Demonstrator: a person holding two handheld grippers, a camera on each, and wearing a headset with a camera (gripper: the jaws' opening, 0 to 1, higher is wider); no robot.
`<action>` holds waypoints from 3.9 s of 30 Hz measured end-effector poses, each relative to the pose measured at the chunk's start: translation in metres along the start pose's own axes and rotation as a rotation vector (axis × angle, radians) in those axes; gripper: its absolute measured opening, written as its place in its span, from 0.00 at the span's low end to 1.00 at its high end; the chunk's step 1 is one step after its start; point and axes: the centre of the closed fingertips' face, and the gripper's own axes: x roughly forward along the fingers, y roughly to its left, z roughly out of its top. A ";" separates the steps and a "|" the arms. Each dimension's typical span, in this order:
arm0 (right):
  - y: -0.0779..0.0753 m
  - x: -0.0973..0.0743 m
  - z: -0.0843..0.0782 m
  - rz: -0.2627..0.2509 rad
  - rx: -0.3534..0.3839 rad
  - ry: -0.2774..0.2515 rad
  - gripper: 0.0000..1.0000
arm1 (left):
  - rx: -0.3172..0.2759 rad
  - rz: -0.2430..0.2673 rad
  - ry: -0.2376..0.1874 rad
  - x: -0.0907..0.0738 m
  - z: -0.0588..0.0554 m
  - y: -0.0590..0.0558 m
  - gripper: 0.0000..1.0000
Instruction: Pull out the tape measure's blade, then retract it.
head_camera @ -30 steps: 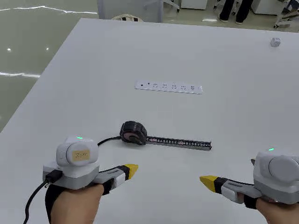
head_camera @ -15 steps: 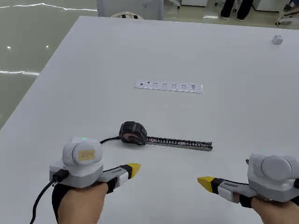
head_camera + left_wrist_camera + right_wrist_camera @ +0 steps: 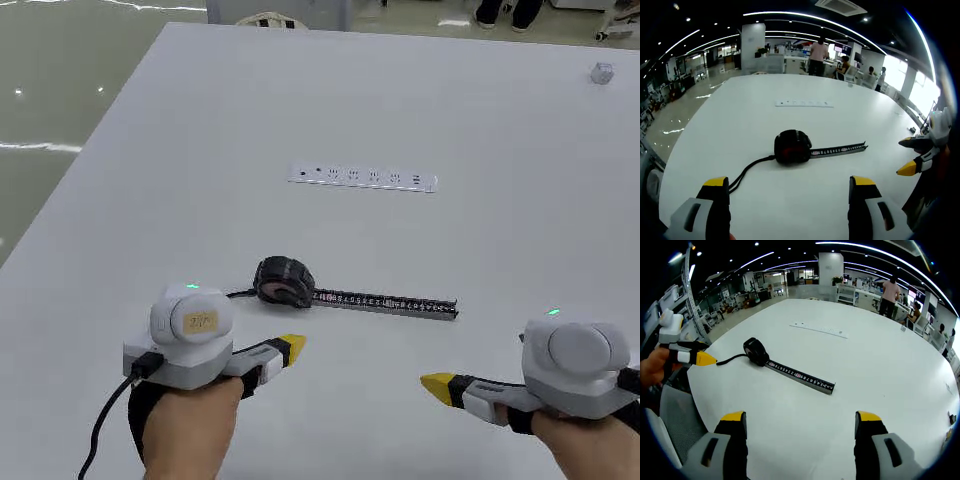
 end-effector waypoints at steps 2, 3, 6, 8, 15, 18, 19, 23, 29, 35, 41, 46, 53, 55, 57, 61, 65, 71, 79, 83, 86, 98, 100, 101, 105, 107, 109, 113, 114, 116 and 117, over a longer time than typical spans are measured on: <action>-0.001 0.002 0.000 0.002 -0.003 0.002 0.91 | 0.003 0.004 0.003 0.004 0.000 0.000 0.97; -0.001 0.003 0.000 0.004 -0.005 0.003 0.91 | 0.001 0.005 0.004 0.006 0.000 0.001 0.97; -0.002 0.007 0.001 0.008 -0.012 0.005 0.91 | -0.011 0.007 0.002 0.011 0.002 0.000 0.97; -0.003 0.010 0.001 0.011 -0.021 0.010 0.91 | -0.012 0.009 0.003 0.014 0.003 0.000 0.97; -0.008 0.019 0.004 0.020 -0.048 0.018 0.90 | -0.019 0.006 0.005 0.026 0.005 -0.003 0.97; -0.011 0.023 0.004 0.023 -0.067 0.025 0.90 | -0.024 0.007 0.005 0.030 0.005 -0.003 0.97; -0.012 0.024 0.005 0.022 -0.069 0.025 0.90 | -0.025 0.007 0.007 0.032 0.005 -0.003 0.97; -0.017 0.029 0.006 0.023 -0.083 0.032 0.90 | -0.029 0.007 0.008 0.038 0.007 -0.003 0.96; -0.023 0.038 0.006 0.029 -0.108 0.044 0.89 | -0.038 0.006 0.011 0.047 0.011 -0.005 0.96; -0.027 0.046 0.002 0.040 -0.135 0.063 0.88 | -0.050 0.004 0.014 0.056 0.014 -0.008 0.95; -0.029 0.052 0.001 0.054 -0.150 0.078 0.87 | -0.062 0.001 0.024 0.063 0.013 -0.012 0.94; -0.029 0.058 0.001 0.067 -0.163 0.088 0.86 | -0.079 0.002 0.032 0.068 0.012 -0.012 0.93; -0.031 0.062 0.002 0.071 -0.181 0.096 0.86 | -0.083 0.005 0.032 0.072 0.014 -0.013 0.92; -0.033 0.066 0.002 0.078 -0.201 0.106 0.86 | -0.090 0.006 0.031 0.076 0.017 -0.013 0.91; -0.034 0.069 0.001 0.089 -0.247 0.122 0.85 | -0.095 0.006 0.030 0.081 0.018 -0.013 0.91; -0.036 0.072 0.000 0.102 -0.288 0.138 0.83 | -0.099 0.005 0.034 0.085 0.017 -0.014 0.90; -0.038 0.075 -0.001 0.117 -0.329 0.151 0.80 | -0.105 0.005 0.036 0.089 0.018 -0.015 0.90; -0.042 0.080 0.002 0.150 -0.396 0.152 0.77 | -0.108 0.003 0.041 0.096 0.019 -0.016 0.88; -0.049 0.088 0.004 0.209 -0.503 0.163 0.70 | -0.110 0.003 0.049 0.105 0.018 -0.015 0.88; -0.051 0.092 0.008 0.225 -0.552 0.169 0.67 | -0.109 0.006 0.053 0.108 0.018 -0.014 0.87; -0.053 0.095 0.010 0.240 -0.583 0.172 0.64 | -0.108 0.007 0.057 0.110 0.018 -0.013 0.87; -0.065 0.106 0.008 0.307 -0.824 0.233 0.49 | -0.117 0.006 0.062 0.120 0.020 -0.012 0.84; -0.066 0.108 0.007 0.320 -0.852 0.242 0.46 | -0.117 0.007 0.064 0.122 0.020 -0.013 0.84; -0.066 0.109 0.006 0.333 -0.865 0.252 0.46 | -0.120 0.005 0.064 0.123 0.020 -0.013 0.84; -0.065 0.110 0.006 0.362 -0.916 0.258 0.45 | -0.122 0.009 0.068 0.125 0.019 -0.013 0.83; -0.065 0.111 0.005 0.376 -0.934 0.265 0.42 | -0.128 0.012 0.069 0.127 0.019 -0.012 0.82; -0.065 0.114 0.005 0.386 -0.954 0.271 0.41 | -0.129 0.016 0.070 0.128 0.018 -0.012 0.82; -0.065 0.117 0.004 0.409 -0.970 0.280 0.36 | -0.133 0.018 0.072 0.130 0.017 -0.012 0.81; -0.064 0.118 0.004 0.412 -0.971 0.282 0.36 | -0.135 0.018 0.072 0.130 0.017 -0.012 0.81; -0.063 0.118 0.002 0.427 -0.984 0.287 0.33 | -0.135 0.020 0.072 0.131 0.017 -0.012 0.81; -0.062 0.119 0.001 0.436 -0.993 0.291 0.32 | -0.138 0.017 0.073 0.131 0.016 -0.013 0.81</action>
